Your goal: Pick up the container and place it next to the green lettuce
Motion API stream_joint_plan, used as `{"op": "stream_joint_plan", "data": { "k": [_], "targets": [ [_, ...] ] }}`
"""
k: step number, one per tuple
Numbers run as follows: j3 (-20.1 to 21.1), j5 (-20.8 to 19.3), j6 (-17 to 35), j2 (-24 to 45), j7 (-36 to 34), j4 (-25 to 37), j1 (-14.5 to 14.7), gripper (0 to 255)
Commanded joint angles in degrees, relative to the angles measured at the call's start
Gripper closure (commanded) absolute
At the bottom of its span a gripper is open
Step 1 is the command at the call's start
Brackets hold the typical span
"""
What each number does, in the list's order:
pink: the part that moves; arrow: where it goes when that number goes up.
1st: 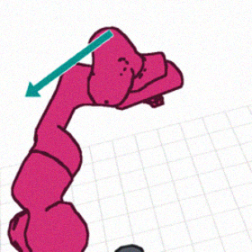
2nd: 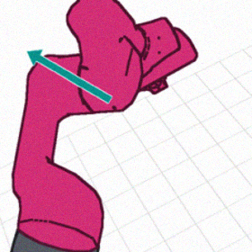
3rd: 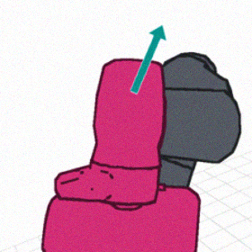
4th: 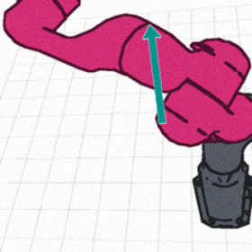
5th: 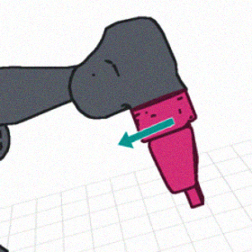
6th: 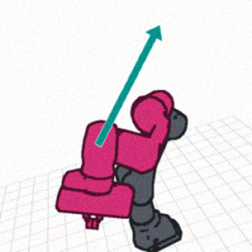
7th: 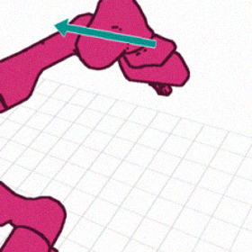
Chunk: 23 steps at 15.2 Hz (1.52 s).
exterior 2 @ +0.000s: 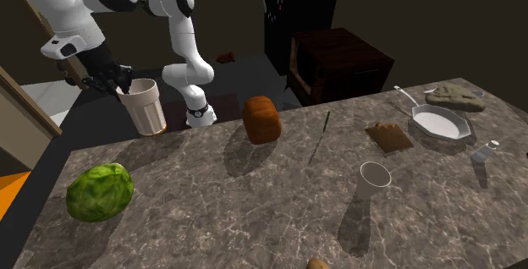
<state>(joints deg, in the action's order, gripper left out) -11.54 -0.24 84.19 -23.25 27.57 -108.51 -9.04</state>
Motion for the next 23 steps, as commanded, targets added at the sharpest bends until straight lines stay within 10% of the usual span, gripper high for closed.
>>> {"op": "stream_joint_plan", "data": {
  "k": [1,19,23],
  "targets": [
    [-1.87,-0.84,-0.12,-0.23,2.70,-0.12,-0.85,255],
    [-23.54,-3.86,-2.30,11.10,32.27,13.13,-8.06,255],
    [-23.29,-4.46,0.90,9.89,31.85,8.90,-8.23,255]
  ]
}}
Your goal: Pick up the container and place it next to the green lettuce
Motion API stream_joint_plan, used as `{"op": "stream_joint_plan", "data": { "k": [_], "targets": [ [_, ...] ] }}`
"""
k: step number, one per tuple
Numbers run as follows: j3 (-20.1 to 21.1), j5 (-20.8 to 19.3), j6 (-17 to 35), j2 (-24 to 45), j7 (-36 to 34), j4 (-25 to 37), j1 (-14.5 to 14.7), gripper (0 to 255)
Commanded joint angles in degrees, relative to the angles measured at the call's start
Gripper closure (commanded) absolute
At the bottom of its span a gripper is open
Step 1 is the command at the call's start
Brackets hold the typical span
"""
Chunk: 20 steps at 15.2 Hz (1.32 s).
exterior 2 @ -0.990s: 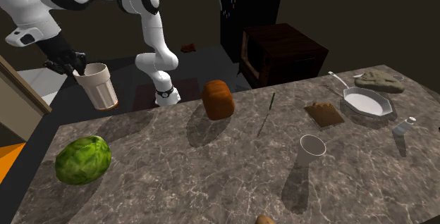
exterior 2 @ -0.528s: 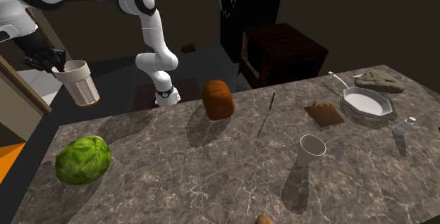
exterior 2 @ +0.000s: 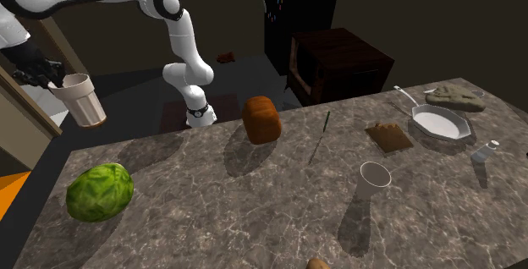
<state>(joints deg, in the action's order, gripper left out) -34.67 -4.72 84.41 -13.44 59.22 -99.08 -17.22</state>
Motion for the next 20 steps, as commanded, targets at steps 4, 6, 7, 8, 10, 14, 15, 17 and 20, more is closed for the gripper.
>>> {"op": "stream_joint_plan", "data": {
  "k": [4,6,7,8,10,14,15,17,20],
  "targets": [
    [-0.06,-0.47,3.81,-0.86,-0.10,-4.48,-0.21,255],
    [-0.06,-0.67,5.36,-1.22,-0.22,-6.35,-0.30,255],
    [-0.07,-0.77,6.14,-1.38,-0.26,-7.26,-0.34,255],
    [-0.09,-0.85,6.91,-1.52,-0.30,-8.16,-0.38,255],
    [-0.14,-1.01,8.45,-1.76,-0.37,-9.90,-0.47,255],
    [-0.31,-1.25,11.52,-2.06,-0.42,-13.23,-0.63,255],
    [-0.37,-1.30,12.29,-2.10,-0.42,-14.03,-0.67,255],
    [-0.50,-1.38,13.82,-2.13,-0.41,-15.59,-0.74,255],
    [-0.72,-1.45,16.13,-2.06,-0.34,-17.83,-0.83,255]
  ]
}}
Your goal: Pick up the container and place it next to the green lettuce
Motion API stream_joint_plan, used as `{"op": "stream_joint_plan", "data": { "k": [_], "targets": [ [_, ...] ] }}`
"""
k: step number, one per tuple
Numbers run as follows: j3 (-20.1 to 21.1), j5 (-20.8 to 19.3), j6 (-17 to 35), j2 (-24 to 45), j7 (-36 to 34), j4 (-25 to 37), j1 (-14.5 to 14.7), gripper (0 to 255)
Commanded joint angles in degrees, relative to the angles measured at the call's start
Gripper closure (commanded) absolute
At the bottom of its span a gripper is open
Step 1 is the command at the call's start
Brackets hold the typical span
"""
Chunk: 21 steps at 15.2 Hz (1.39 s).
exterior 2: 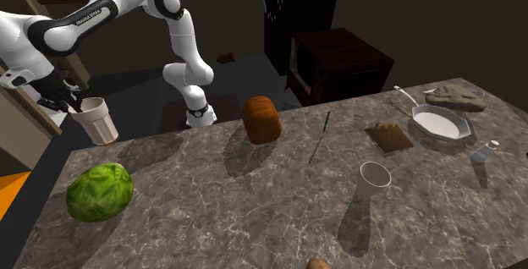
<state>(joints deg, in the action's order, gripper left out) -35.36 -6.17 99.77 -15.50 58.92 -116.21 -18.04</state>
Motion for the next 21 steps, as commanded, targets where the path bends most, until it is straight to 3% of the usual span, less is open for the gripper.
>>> {"op": "stream_joint_plan", "data": {
  "k": [1,21],
  "targets": [
    [-0.12,-0.02,1.54,0.05,0.00,-1.42,-0.04,255],
    [-2.54,1.47,17.22,4.35,2.10,-13.41,-0.06,255]
  ]
}}
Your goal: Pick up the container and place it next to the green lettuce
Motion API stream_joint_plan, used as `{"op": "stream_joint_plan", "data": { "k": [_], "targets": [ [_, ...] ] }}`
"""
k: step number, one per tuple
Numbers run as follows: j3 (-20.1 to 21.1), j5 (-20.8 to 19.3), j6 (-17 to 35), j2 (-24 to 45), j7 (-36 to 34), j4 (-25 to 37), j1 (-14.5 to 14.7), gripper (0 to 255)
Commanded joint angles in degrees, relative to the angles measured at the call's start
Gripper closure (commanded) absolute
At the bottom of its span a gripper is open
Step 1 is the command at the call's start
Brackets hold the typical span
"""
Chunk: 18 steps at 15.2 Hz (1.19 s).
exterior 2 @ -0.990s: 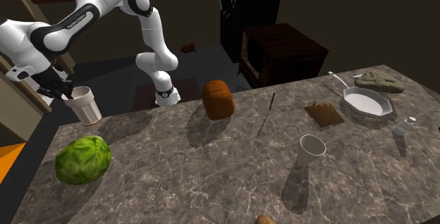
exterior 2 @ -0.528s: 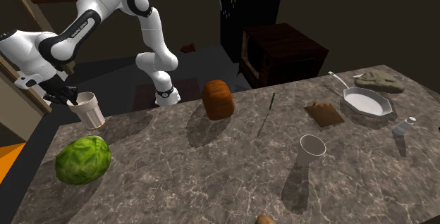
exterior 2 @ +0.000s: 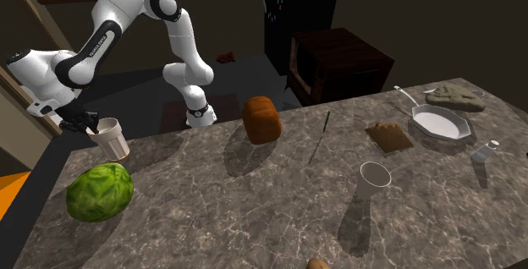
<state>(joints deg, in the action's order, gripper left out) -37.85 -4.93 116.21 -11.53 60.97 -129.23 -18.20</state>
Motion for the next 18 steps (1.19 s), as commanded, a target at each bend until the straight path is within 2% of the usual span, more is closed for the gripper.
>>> {"op": "stream_joint_plan", "data": {
  "k": [1,8,9,14,18],
  "targets": [
    [-0.08,0.26,0.91,0.44,0.08,-0.47,0.10,255],
    [-0.08,0.27,0.91,0.45,0.08,-0.46,0.11,255],
    [-0.08,0.28,0.90,0.46,0.09,-0.45,0.11,0],
    [-0.08,0.27,0.90,0.45,0.09,-0.46,0.11,0],
    [0.84,-0.62,-6.59,-1.73,-0.76,5.20,0.01,0]
  ]
}}
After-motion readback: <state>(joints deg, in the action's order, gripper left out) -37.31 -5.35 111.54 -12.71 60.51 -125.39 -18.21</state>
